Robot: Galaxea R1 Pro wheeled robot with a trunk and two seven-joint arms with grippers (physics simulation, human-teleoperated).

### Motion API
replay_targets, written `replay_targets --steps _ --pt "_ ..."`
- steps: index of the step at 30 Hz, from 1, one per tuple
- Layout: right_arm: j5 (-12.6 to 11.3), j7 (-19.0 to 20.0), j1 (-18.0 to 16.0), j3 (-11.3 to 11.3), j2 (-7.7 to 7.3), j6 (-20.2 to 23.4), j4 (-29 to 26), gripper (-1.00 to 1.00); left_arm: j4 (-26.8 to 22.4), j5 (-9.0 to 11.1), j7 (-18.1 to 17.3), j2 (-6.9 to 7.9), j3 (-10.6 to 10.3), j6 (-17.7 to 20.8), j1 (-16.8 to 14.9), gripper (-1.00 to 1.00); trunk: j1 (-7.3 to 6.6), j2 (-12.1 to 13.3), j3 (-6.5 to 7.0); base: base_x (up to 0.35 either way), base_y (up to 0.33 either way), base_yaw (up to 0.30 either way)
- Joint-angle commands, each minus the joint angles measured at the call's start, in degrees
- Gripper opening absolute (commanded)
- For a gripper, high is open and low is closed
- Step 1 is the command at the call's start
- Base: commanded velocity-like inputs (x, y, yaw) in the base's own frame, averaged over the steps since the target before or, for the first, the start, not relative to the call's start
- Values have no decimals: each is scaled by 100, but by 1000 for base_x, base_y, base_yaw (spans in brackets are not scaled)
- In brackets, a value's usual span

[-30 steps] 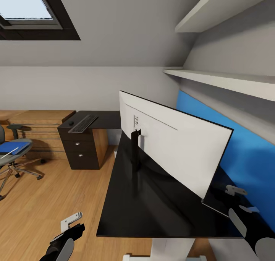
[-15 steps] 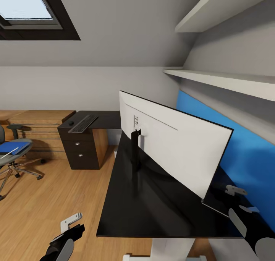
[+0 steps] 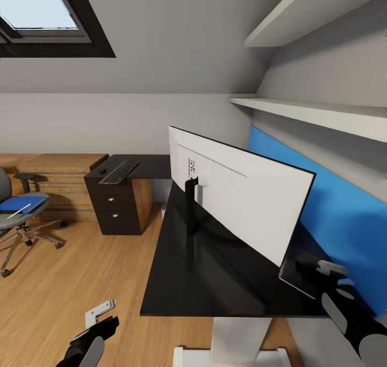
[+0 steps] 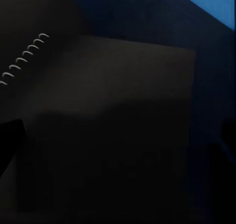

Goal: In the bedroom, organize the workspace by keeping the computer under the desk, ensuring the monitor is on the desk, placing the keyboard on the desk next to the monitor, placing the mouse on the desk next to the keyboard, moving the folder from the swivel chair onto the desk next to the mouse, stacking the notebook on top of the folder with the pen on top of the notebook, and positioning the swivel chair next to the desk.

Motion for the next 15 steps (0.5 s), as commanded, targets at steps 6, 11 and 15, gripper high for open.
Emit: replay_targets --steps 6,11,15 --pt "-65 -10 1 24 -1 -18 99 100 -9 46 59 1 -28 10 -3 100 0 -3 -7 -11 0 0" --pt "-65 -10 1 24 4 -18 99 100 -9 46 60 -1 -29 10 -3 100 0 -3 -7 -2 0 0" --pt "-65 -9 1 24 6 -18 99 100 -9 46 61 -1 -30 10 -3 100 0 -3 -7 0 0 0"
